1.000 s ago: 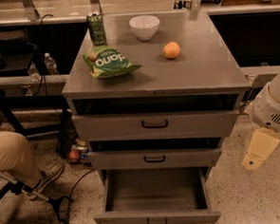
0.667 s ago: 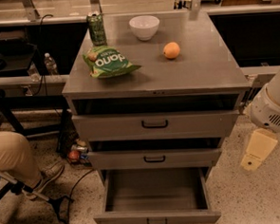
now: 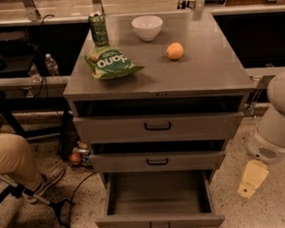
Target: Close bottom drawer
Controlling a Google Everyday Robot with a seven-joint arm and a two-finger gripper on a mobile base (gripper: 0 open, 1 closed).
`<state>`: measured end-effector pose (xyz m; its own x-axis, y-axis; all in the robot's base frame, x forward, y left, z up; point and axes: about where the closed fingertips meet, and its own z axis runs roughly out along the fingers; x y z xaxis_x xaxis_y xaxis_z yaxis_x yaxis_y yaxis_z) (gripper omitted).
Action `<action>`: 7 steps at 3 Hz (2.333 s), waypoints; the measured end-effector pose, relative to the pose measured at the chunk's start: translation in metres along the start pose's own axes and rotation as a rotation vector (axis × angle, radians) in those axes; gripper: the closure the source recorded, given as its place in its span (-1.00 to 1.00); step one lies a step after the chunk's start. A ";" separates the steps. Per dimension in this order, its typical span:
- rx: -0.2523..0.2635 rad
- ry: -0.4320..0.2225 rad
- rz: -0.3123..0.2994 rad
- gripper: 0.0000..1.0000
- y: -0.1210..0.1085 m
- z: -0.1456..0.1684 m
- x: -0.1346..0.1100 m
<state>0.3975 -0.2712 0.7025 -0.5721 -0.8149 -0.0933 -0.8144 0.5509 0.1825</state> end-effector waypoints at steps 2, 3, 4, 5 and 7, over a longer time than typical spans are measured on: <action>-0.176 -0.070 0.111 -1.00 -0.013 0.129 0.028; -0.256 -0.115 0.163 -1.00 -0.011 0.182 0.039; -0.260 -0.110 0.162 -1.00 -0.011 0.185 0.040; -0.300 -0.062 0.164 -1.00 -0.007 0.219 0.049; -0.451 -0.077 0.162 -1.00 -0.007 0.313 0.065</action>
Offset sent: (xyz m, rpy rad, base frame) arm -0.0249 -0.0110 -0.2038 0.2438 0.1792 -0.1736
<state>0.3357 -0.2712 0.3893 -0.7073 -0.7002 -0.0974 -0.6005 0.5224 0.6054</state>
